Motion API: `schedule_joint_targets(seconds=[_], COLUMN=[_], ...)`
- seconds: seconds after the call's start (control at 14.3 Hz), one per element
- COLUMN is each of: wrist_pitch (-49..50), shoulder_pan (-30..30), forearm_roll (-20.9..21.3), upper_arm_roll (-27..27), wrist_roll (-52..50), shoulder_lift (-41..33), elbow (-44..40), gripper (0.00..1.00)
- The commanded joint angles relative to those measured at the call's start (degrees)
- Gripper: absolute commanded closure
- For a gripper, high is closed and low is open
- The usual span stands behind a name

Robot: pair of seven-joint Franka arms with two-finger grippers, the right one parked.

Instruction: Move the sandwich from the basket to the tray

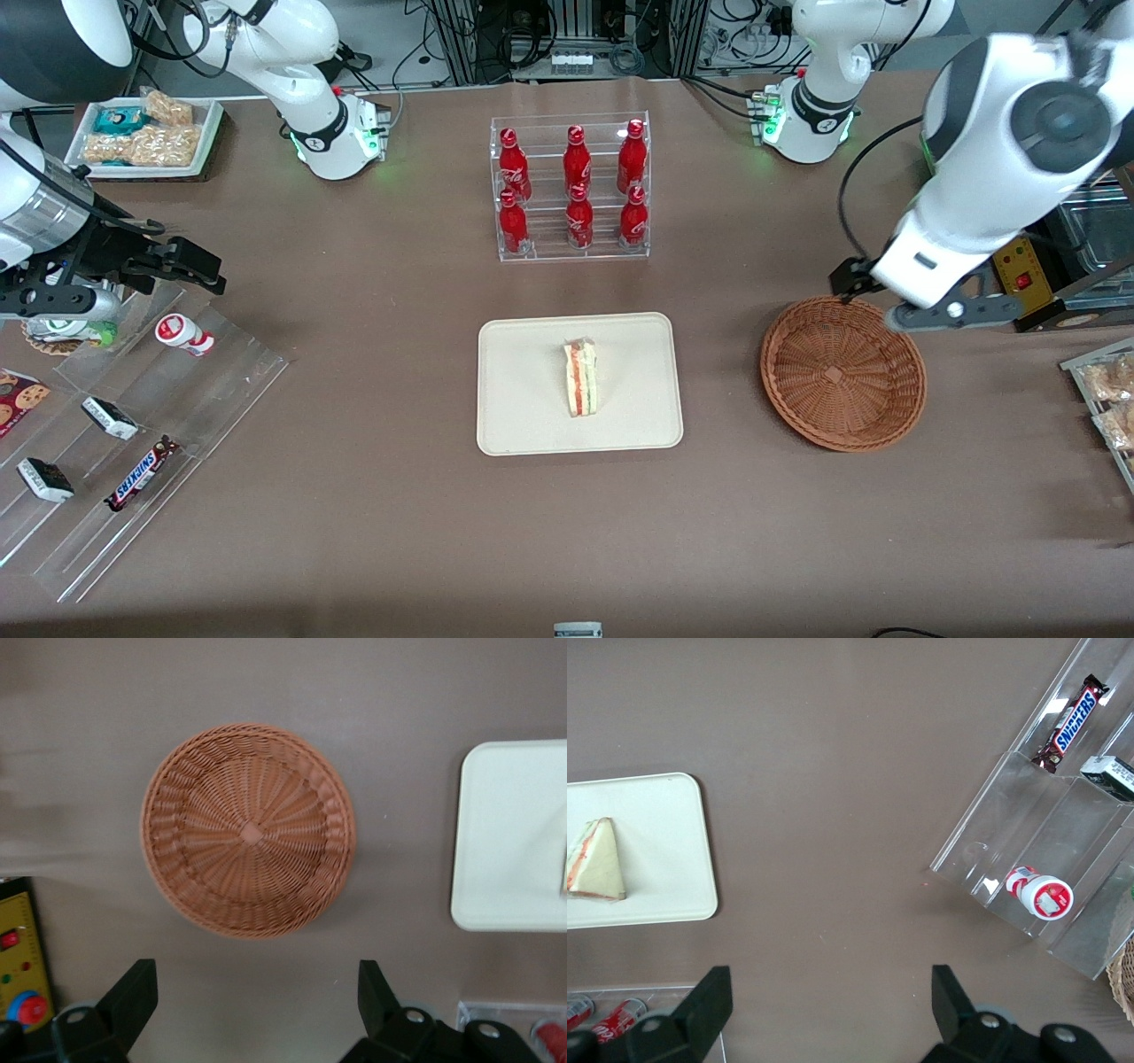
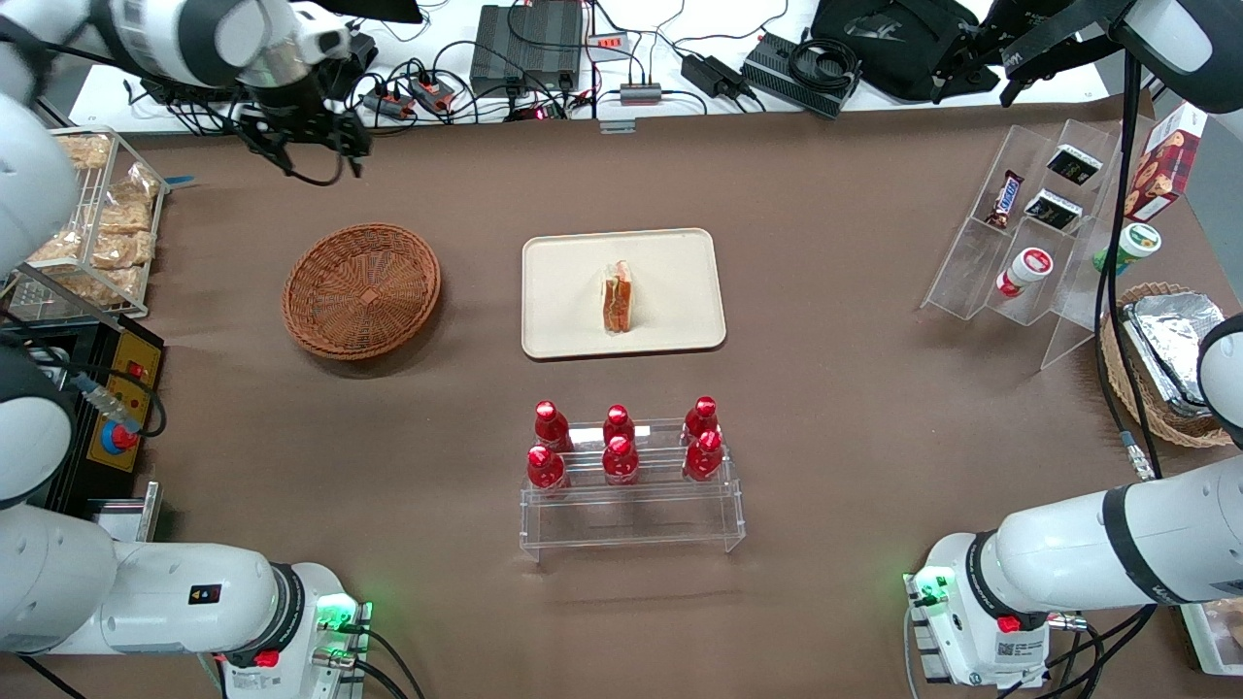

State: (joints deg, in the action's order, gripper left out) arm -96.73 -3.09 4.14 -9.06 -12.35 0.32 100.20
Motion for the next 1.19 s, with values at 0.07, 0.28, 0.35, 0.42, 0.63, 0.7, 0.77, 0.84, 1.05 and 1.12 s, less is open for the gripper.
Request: schedule_joint_targets(seconds=[0.07,0.28,0.35,0.42,0.63,0.7,0.77,0.84,1.05,1.12], wrist_pitch=[5.2,8.7,9.4,9.6,8.8,8.5,7.8,7.6,7.6,7.5], shoulder_pan=[-3.4,-4.1,-4.1,-4.1,-4.0,-4.1,-4.1,-4.1,-4.1,-4.2], forearm_roll=[-1.7,-2.9,-4.7,-5.4,-5.5,-5.4,-5.5,-5.5,-5.4,-5.5], upper_arm_roll=[7.5,11.8,13.0,13.7,13.4,13.4,13.4,13.4,13.3,13.3], wrist_roll=[10.4,16.0,16.8,17.2,17.4,17.4,17.4,17.4,17.4,17.3], shoulder_lift=[-4.9,-5.2,-5.3,-5.3,-5.0,-5.0,-5.2,-5.1,-5.0,-4.9], elbow=[-0.1,-3.9,-4.9,-5.1,-5.1,-5.1,-4.9,-4.8,-4.8,-4.8], gripper=[0.0,0.0,0.0,0.0,0.0,0.0,0.0,0.0,0.0,0.0])
